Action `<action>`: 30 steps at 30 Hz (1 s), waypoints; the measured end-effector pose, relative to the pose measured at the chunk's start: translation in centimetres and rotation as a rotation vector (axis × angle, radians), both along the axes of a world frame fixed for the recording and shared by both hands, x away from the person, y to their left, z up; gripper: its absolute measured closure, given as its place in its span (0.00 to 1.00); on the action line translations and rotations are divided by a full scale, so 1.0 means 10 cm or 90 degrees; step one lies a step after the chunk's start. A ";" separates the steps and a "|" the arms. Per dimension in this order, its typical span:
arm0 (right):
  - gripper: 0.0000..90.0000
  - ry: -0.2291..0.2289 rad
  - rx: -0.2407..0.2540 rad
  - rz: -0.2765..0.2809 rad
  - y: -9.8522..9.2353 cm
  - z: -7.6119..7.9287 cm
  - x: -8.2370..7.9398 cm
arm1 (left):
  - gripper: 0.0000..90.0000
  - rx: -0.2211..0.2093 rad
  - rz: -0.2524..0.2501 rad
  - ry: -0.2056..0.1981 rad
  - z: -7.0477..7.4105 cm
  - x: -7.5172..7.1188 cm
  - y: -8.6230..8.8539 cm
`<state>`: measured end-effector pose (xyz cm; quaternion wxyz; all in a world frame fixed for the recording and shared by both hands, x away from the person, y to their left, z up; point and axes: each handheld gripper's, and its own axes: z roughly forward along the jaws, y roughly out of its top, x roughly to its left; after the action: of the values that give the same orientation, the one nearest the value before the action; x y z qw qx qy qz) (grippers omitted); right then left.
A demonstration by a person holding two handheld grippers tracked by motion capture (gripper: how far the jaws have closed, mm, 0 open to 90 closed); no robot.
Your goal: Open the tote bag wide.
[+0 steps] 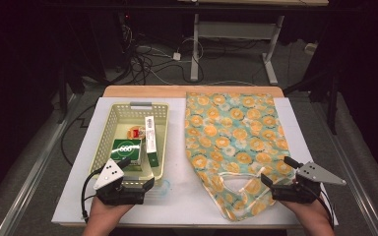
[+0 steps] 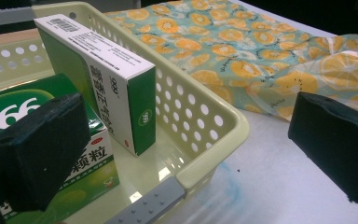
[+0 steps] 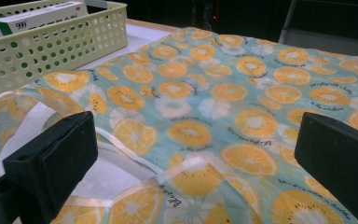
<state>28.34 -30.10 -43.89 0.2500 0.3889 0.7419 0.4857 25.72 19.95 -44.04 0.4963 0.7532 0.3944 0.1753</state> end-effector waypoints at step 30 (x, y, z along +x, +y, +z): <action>0.00 -0.011 0.002 0.023 0.15 0.11 -0.06 | 0.00 0.024 0.021 -0.009 0.06 0.00 -0.06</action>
<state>27.72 -28.63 -42.77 0.2471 0.3718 0.7456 0.4947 25.70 19.40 -43.48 0.4817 0.7548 0.3998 0.1961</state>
